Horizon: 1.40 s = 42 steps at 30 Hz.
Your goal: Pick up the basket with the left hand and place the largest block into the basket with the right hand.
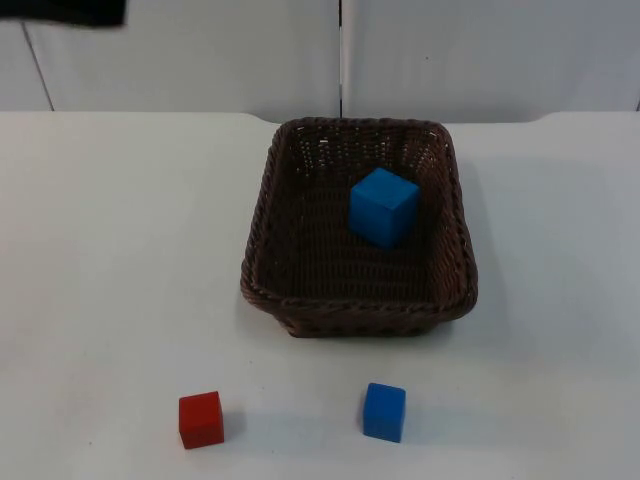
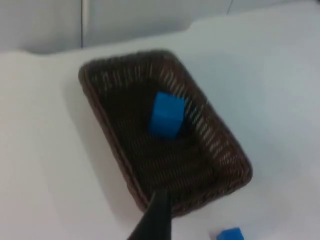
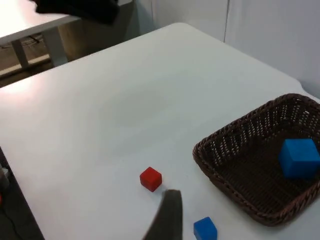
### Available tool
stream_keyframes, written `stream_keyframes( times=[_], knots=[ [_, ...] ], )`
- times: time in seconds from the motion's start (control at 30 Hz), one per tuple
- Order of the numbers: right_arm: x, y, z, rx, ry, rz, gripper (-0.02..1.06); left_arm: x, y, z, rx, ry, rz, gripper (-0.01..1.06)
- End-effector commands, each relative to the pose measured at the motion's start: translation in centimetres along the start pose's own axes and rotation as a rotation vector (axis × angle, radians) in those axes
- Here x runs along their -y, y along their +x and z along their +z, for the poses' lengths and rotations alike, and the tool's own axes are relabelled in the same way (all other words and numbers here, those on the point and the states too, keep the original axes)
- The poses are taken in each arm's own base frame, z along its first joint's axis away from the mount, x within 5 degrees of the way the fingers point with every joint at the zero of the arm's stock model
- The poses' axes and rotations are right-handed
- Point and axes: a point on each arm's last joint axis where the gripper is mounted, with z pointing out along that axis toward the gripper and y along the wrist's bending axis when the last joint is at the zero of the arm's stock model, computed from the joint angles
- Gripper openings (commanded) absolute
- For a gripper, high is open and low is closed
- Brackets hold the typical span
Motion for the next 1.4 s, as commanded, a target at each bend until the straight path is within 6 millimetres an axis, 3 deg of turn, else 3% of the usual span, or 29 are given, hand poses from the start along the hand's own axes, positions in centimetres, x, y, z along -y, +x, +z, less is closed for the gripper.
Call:
stream_keyframes(
  times=[0.0,0.27,0.93,1.37],
  knots=[
    [-0.2,1.0,-0.6,0.012,-0.006,0.012,0.74,0.4,0.1,-1.3,0.037,0.006,0.027,0.85],
    [-0.7,3.2,-2.5,0.076,-0.004,0.04,0.74,1.5,1.0,-5.5,0.119,0.014,0.107,0.85],
    [-2.1,6.8,-7.8,0.133,-0.029,0.011,0.74,2.5,4.6,-11.3,0.137,-0.025,0.193,0.85],
    [-1.3,8.6,-8.4,0.012,0.076,0.034,0.74,1.9,7.6,-14.5,0.14,-0.146,0.163,0.85]
  ],
)
